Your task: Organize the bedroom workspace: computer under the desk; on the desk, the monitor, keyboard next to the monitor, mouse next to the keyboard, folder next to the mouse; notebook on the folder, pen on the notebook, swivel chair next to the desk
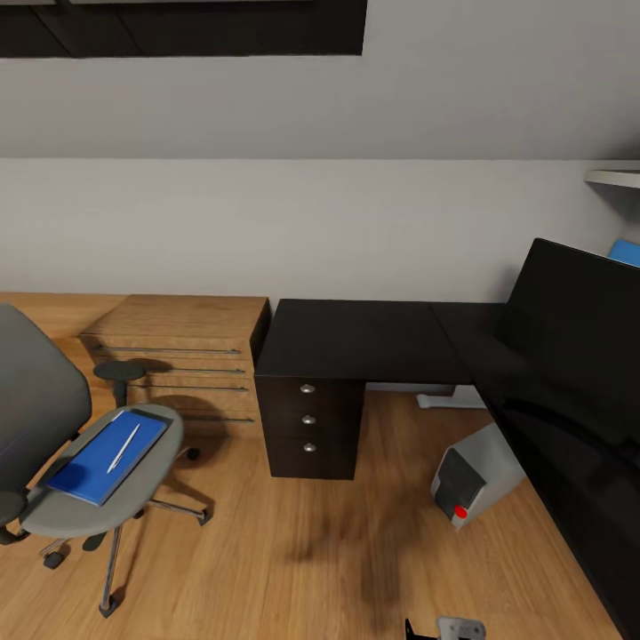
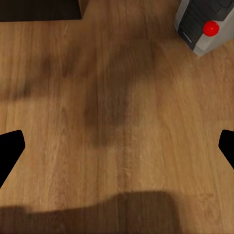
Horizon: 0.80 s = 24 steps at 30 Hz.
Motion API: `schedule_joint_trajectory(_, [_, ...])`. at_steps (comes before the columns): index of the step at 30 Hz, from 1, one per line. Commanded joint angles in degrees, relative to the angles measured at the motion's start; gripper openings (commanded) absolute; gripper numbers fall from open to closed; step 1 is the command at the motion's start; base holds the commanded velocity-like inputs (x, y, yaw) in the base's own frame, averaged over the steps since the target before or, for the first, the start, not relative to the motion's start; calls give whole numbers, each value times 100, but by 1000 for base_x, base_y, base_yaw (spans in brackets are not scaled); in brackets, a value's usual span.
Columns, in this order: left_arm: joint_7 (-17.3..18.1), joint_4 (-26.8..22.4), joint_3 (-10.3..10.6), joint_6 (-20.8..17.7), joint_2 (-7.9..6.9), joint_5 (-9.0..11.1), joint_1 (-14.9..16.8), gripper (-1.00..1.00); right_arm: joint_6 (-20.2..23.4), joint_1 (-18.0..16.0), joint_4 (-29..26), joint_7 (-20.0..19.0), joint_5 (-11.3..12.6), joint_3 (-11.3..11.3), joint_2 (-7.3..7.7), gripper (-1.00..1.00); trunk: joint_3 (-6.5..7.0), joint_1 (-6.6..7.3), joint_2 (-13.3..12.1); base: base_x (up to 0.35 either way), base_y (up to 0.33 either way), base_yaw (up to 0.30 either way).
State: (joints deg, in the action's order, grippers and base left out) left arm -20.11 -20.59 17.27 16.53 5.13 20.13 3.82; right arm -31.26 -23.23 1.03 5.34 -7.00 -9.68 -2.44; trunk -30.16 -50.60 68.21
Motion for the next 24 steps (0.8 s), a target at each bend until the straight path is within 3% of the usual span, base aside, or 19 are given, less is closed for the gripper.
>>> schedule_joint_trajectory(1, [-38, 2, 49, 77, -3, 43, 4, 100, -20, -6, 11, 37, -60, -35, -1, 100, -5, 0, 3, 0, 0, 0])
schedule_joint_trajectory(6, [-37, 2, 56, 281, 1, 38, 4, 100, -20, -6, 11, 37, -61, -34, -16, 100, -5, 0, 3, 0, 0, 0])
schedule_joint_trajectory(24, [-48, 10, 48, 188, 0, 60, 6, 100, -12, -6, 11, 37, -56, -34, -19, 100, 318, 395, -719, 0, 0, 0])
